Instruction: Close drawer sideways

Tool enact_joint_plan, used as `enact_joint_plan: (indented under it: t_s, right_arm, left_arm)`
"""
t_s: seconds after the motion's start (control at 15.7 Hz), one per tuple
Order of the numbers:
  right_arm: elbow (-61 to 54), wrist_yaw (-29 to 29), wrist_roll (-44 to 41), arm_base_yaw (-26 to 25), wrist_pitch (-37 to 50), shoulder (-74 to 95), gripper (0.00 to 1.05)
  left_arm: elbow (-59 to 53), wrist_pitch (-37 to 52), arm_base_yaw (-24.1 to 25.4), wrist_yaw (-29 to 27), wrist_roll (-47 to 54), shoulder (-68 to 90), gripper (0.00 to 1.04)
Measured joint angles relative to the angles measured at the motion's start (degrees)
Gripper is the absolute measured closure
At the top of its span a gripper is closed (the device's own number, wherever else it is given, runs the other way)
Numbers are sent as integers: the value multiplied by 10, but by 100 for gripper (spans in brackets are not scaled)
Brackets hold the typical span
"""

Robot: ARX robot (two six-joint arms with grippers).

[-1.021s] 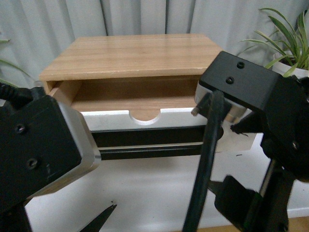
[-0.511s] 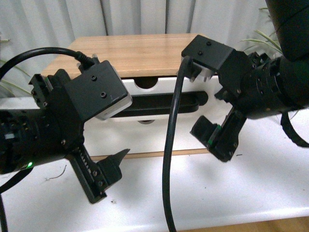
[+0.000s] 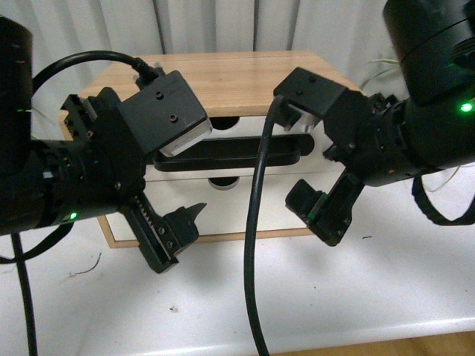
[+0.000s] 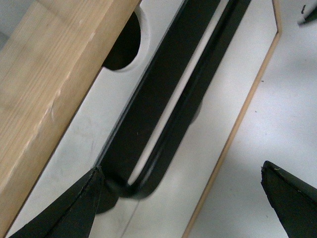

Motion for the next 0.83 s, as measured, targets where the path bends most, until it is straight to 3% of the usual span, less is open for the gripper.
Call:
enact_joint_plan:
  t_s: [0.32,0.51,0.64,0.83]
  right_arm:
    - [-209,7,55,-4,76,-252,7]
    - [-330,69,141,-12,96,-420,7]
    - [-394,124,202,-24,77,-545,7]
    - [-479,206,285,-33,48,-707,7]
  left_arm:
    - [-179,-5,17,1,-54,-216,7]
    - [-274,-89,37,-11,-142,-415,7]
    - [-302,-168,85,-16,-223,-578,7]
    - [-335,-325,219,41,-330,-791,7]
